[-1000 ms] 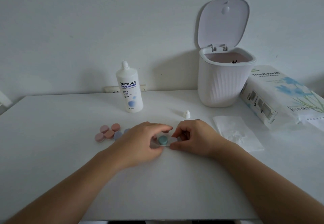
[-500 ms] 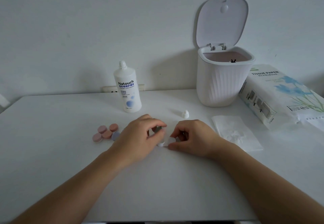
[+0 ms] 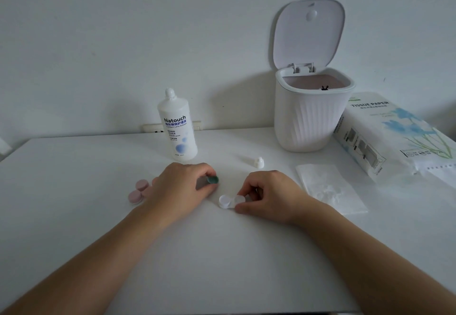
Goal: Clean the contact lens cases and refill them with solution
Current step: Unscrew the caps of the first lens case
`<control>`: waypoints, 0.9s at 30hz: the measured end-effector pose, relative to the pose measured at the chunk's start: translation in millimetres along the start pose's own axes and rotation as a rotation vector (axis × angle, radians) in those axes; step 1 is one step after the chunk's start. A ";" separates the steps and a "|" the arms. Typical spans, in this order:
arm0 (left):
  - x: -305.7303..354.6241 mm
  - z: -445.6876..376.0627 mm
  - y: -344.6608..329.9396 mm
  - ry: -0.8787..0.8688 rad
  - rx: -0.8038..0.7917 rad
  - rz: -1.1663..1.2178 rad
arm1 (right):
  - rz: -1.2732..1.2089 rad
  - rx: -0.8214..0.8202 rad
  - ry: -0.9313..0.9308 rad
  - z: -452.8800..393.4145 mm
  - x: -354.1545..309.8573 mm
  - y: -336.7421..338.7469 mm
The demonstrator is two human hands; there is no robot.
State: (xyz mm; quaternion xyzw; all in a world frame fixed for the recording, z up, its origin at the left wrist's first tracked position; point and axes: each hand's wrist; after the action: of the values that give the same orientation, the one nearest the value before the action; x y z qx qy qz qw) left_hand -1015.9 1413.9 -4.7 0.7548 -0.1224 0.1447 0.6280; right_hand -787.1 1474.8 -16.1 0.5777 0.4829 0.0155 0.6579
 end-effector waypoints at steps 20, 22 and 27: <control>10.3 36.8 -17.3 -0.152 0.005 0.289 | 0.015 0.054 0.003 5.4 -0.1 -3.0; 10.4 36.0 -17.7 -0.124 0.003 0.331 | 0.023 0.056 0.006 5.4 -0.4 -3.0; 12.3 35.5 -17.5 -0.090 -0.003 0.378 | 0.068 0.051 0.017 7.6 -3.5 -1.3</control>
State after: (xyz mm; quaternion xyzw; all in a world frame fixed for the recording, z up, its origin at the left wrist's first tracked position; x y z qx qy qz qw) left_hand -995.7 1382.1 -22.2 0.7231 -0.2902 0.2258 0.5847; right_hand -784.6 1466.7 -15.9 0.6103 0.4689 0.0301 0.6378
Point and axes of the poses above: each hand's wrist, its own z-axis away from the middle knuckle, its own y-axis out of the back of the hand, x = y × z
